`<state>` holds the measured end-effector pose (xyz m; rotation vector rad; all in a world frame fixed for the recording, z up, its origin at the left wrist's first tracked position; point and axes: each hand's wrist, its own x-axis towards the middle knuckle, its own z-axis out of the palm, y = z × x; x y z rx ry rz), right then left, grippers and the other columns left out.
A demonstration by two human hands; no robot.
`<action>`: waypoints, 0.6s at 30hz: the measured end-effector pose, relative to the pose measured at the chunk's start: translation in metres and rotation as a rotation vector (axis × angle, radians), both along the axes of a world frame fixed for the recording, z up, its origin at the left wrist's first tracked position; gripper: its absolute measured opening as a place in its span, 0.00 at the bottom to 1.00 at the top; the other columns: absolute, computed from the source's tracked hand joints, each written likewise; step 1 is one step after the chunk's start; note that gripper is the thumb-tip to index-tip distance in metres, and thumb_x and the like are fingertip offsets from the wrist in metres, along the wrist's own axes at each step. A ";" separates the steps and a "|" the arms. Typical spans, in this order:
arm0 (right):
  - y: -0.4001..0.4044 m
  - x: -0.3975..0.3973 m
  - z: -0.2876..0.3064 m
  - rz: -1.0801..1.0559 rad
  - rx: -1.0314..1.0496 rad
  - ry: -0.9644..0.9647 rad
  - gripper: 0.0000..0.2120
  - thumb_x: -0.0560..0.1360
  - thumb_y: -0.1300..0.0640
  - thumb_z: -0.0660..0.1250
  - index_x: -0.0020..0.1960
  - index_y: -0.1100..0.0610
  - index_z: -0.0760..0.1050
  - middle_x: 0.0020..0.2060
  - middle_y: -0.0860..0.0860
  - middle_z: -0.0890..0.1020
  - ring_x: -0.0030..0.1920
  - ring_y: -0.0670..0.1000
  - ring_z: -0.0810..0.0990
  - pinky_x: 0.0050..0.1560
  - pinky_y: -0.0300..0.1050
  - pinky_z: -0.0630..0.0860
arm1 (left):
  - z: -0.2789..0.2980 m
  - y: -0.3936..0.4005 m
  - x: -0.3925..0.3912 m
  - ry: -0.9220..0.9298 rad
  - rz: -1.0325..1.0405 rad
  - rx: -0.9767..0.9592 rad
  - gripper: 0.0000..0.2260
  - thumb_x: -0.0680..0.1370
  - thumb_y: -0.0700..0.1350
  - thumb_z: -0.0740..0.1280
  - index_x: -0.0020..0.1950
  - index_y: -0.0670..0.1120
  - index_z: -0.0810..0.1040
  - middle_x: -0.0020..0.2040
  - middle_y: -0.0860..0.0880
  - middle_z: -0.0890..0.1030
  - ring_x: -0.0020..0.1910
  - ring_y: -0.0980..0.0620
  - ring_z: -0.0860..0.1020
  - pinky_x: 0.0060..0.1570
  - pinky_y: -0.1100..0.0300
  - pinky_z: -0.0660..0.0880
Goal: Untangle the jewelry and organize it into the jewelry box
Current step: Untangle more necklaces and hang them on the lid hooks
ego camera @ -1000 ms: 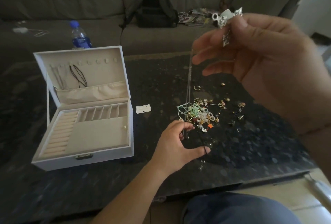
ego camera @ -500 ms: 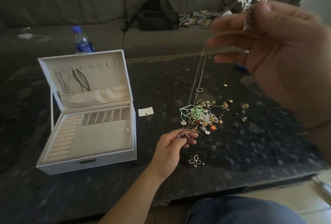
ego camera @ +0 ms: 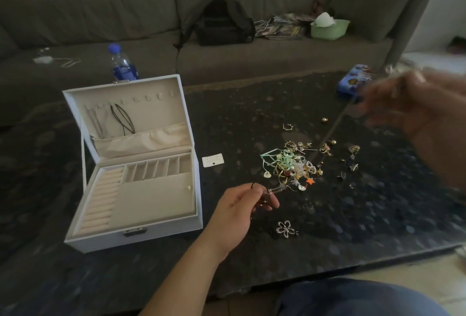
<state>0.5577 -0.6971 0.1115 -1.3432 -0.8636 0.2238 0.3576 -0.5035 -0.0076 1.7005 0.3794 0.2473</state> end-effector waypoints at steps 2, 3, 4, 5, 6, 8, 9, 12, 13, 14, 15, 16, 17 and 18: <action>-0.023 0.002 -0.024 -0.069 -0.126 -0.006 0.18 0.69 0.36 0.70 0.43 0.50 0.83 0.43 0.51 0.85 0.42 0.51 0.84 0.41 0.43 0.82 | 0.006 0.004 -0.002 0.005 -0.007 0.017 0.18 0.85 0.44 0.56 0.46 0.44 0.84 0.46 0.51 0.85 0.48 0.57 0.81 0.50 0.69 0.72; -0.035 0.002 -0.038 -0.121 -0.192 -0.007 0.21 0.66 0.33 0.71 0.44 0.49 0.84 0.40 0.50 0.85 0.40 0.49 0.84 0.40 0.40 0.82 | 0.007 0.006 -0.001 0.008 0.000 0.023 0.17 0.85 0.44 0.57 0.46 0.43 0.84 0.45 0.51 0.85 0.48 0.57 0.81 0.50 0.69 0.73; -0.044 0.001 -0.052 -0.176 -0.257 -0.010 0.21 0.66 0.32 0.71 0.45 0.49 0.84 0.39 0.49 0.84 0.38 0.48 0.82 0.40 0.38 0.81 | 0.008 0.008 0.000 0.014 0.018 0.024 0.17 0.85 0.44 0.58 0.46 0.43 0.84 0.44 0.51 0.85 0.48 0.57 0.81 0.51 0.68 0.74; -0.052 0.000 -0.065 -0.219 -0.310 -0.008 0.18 0.69 0.34 0.69 0.45 0.48 0.84 0.37 0.50 0.84 0.37 0.47 0.81 0.39 0.35 0.80 | 0.008 0.009 0.000 0.021 0.047 0.016 0.16 0.85 0.44 0.58 0.46 0.43 0.84 0.44 0.51 0.85 0.47 0.57 0.81 0.49 0.68 0.75; -0.060 -0.001 -0.078 -0.252 -0.371 -0.009 0.15 0.72 0.38 0.66 0.46 0.47 0.84 0.35 0.51 0.83 0.36 0.46 0.80 0.38 0.33 0.79 | 0.007 0.011 0.001 0.036 0.078 -0.008 0.16 0.84 0.44 0.59 0.46 0.43 0.85 0.43 0.50 0.85 0.45 0.58 0.81 0.47 0.69 0.75; -0.071 -0.004 -0.097 -0.326 -0.496 0.006 0.12 0.75 0.44 0.64 0.48 0.47 0.83 0.34 0.53 0.82 0.34 0.46 0.80 0.38 0.32 0.78 | 0.006 0.013 0.002 0.084 0.118 -0.100 0.16 0.85 0.45 0.59 0.47 0.43 0.85 0.43 0.49 0.85 0.43 0.56 0.81 0.43 0.68 0.74; -0.079 -0.004 -0.104 -0.348 -0.532 0.041 0.11 0.74 0.45 0.64 0.48 0.47 0.83 0.35 0.54 0.83 0.34 0.46 0.80 0.38 0.32 0.78 | 0.006 0.015 0.002 0.107 0.122 -0.155 0.16 0.85 0.46 0.58 0.48 0.43 0.85 0.43 0.48 0.85 0.42 0.54 0.81 0.44 0.65 0.73; -0.110 0.010 -0.132 -0.458 -0.652 0.169 0.21 0.65 0.32 0.68 0.48 0.46 0.82 0.38 0.54 0.84 0.36 0.48 0.81 0.38 0.41 0.80 | 0.004 0.019 0.001 0.153 0.101 -0.329 0.17 0.85 0.47 0.57 0.52 0.42 0.84 0.44 0.45 0.85 0.41 0.50 0.80 0.44 0.56 0.71; -0.127 0.025 -0.155 -0.487 -0.703 0.181 0.30 0.60 0.24 0.67 0.49 0.46 0.81 0.39 0.52 0.84 0.36 0.48 0.82 0.37 0.43 0.80 | 0.004 0.019 0.001 0.162 0.100 -0.373 0.16 0.85 0.47 0.57 0.54 0.42 0.83 0.44 0.44 0.85 0.40 0.50 0.79 0.43 0.56 0.71; -0.141 0.038 -0.174 -0.539 -0.754 0.143 0.36 0.55 0.19 0.66 0.50 0.45 0.81 0.39 0.49 0.84 0.37 0.46 0.82 0.37 0.42 0.79 | 0.004 0.019 0.000 0.168 0.100 -0.402 0.16 0.85 0.46 0.57 0.55 0.41 0.83 0.45 0.43 0.85 0.39 0.50 0.79 0.41 0.57 0.71; -0.153 0.051 -0.193 -0.597 -0.799 0.092 0.37 0.53 0.18 0.65 0.49 0.43 0.80 0.39 0.48 0.84 0.38 0.45 0.82 0.38 0.40 0.79 | 0.004 0.018 0.000 0.169 0.103 -0.417 0.15 0.85 0.46 0.57 0.56 0.41 0.82 0.45 0.43 0.85 0.38 0.51 0.79 0.40 0.58 0.71; -0.164 0.064 -0.211 -0.645 -0.830 0.027 0.33 0.56 0.19 0.65 0.49 0.40 0.80 0.40 0.47 0.84 0.41 0.46 0.82 0.42 0.40 0.80 | 0.004 0.017 -0.001 0.163 0.111 -0.423 0.15 0.85 0.46 0.57 0.56 0.41 0.82 0.45 0.43 0.85 0.38 0.51 0.78 0.39 0.59 0.70; -0.173 0.074 -0.229 -0.692 -0.873 -0.079 0.24 0.61 0.22 0.64 0.48 0.35 0.79 0.42 0.46 0.83 0.43 0.48 0.82 0.47 0.45 0.80 | 0.004 0.016 -0.001 0.150 0.119 -0.423 0.15 0.85 0.46 0.58 0.55 0.42 0.83 0.44 0.43 0.85 0.37 0.51 0.78 0.39 0.59 0.70; -0.176 0.076 -0.240 -0.694 -0.919 -0.179 0.15 0.68 0.25 0.62 0.47 0.31 0.77 0.45 0.42 0.81 0.46 0.50 0.80 0.50 0.51 0.79 | 0.004 0.016 -0.001 0.133 0.130 -0.416 0.15 0.85 0.46 0.58 0.53 0.43 0.84 0.44 0.43 0.85 0.37 0.51 0.78 0.38 0.58 0.69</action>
